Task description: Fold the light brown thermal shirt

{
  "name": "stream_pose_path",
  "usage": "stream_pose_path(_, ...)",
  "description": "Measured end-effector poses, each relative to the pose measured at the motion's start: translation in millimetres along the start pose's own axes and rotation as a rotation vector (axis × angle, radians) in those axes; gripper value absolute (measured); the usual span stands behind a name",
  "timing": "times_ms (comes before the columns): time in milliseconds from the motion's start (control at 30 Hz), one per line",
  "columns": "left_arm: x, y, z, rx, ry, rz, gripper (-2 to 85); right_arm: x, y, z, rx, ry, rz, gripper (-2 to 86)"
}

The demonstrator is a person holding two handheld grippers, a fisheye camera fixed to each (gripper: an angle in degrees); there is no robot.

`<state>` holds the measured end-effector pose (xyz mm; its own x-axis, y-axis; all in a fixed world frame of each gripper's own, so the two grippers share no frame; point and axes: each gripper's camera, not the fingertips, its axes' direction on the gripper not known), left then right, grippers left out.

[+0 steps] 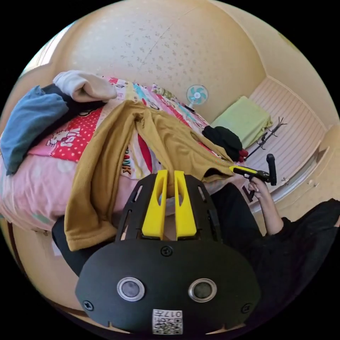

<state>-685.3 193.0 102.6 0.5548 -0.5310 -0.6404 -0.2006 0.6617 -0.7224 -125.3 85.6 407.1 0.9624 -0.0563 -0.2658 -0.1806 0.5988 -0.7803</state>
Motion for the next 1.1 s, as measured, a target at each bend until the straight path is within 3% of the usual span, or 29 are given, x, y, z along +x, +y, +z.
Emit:
stream_pose_path(100, 14, 12, -30, -0.277, 0.088, 0.076, 4.5, 48, 29, -67, -0.007, -0.135, -0.002, 2.7)
stream_pose_path(167, 17, 20, -40, -0.359, 0.134, 0.089, 5.2, 94, 54, -94, 0.035, -0.263, 0.121, 3.4)
stream_pose_path(367, -36, 29, -82, -0.065, -0.025, -0.263, 4.4, 226, 99, -64, 0.221, -0.325, 0.541, 11.2)
stream_pose_path(500, -41, 3, -57, 0.075, 0.080, -0.225, 4.9, 269, 75, -17, 0.203, -0.106, 0.599, 13.5)
stream_pose_path(633, -26, -21, 14, 0.085, 0.038, -0.108, 4.9, 287, 21, 62, -0.053, 0.130, 0.445, 13.3)
stream_pose_path(700, -23, -26, 48, 0.029, 0.043, -0.078, 4.4, 281, 5, 48, -0.044, 0.217, 0.345, 9.8)
stream_pose_path(800, -18, -10, 87, -0.011, -0.164, -0.003, 1.0, 262, -1, -56, 0.229, 0.438, 0.288, 5.8)
stream_pose_path(867, -10, 9, 82, 0.084, -0.214, 0.081, 0.2, 276, 9, -145, 0.413, 0.569, 0.332, 5.4)
stream_pose_path(933, -11, 17, 72, 0.104, -0.216, 0.117, -0.2, 313, 19, -189, 0.462, 0.620, 0.417, 5.6)
stream_pose_path(1000, -21, 15, 65, 0.103, -0.161, 0.097, -0.4, 372, 30, -205, 0.396, 0.567, 0.518, 6.6)
stream_pose_path(1100, -51, 11, 54, 0.110, 0.000, -0.016, -0.6, 474, 83, -188, 0.232, 0.380, 0.817, 10.5)
